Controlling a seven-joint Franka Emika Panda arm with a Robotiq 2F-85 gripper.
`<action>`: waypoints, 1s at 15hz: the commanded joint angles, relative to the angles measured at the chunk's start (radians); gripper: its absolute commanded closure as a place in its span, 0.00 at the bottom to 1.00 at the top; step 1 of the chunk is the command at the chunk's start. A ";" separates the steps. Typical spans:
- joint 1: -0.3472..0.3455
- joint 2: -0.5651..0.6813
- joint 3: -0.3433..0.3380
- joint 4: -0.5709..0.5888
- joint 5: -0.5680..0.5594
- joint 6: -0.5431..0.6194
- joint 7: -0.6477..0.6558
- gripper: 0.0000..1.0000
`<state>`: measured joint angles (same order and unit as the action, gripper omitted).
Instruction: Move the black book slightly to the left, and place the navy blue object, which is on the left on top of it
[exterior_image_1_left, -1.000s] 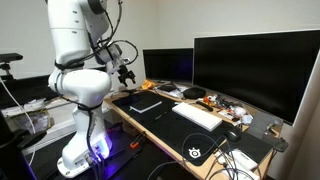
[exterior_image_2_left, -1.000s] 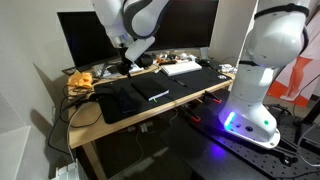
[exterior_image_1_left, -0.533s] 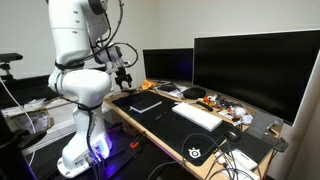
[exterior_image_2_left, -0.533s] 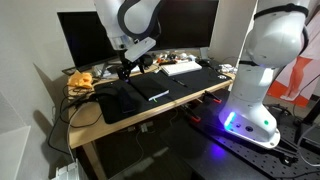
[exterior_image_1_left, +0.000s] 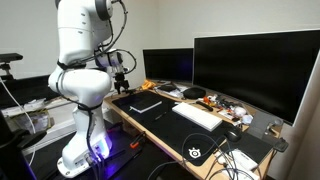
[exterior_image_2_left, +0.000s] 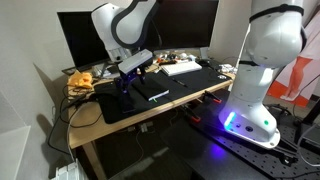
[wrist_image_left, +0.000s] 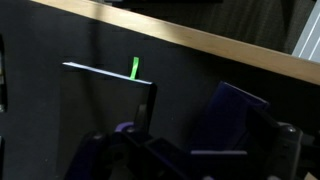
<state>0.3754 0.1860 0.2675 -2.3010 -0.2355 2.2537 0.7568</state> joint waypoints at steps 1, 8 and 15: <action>0.011 0.071 -0.001 0.054 0.040 0.039 0.017 0.00; 0.020 0.161 -0.040 0.142 0.072 0.075 0.045 0.00; 0.033 0.292 -0.088 0.239 0.072 0.068 0.036 0.00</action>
<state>0.3846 0.4221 0.2013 -2.1140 -0.1777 2.3252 0.7914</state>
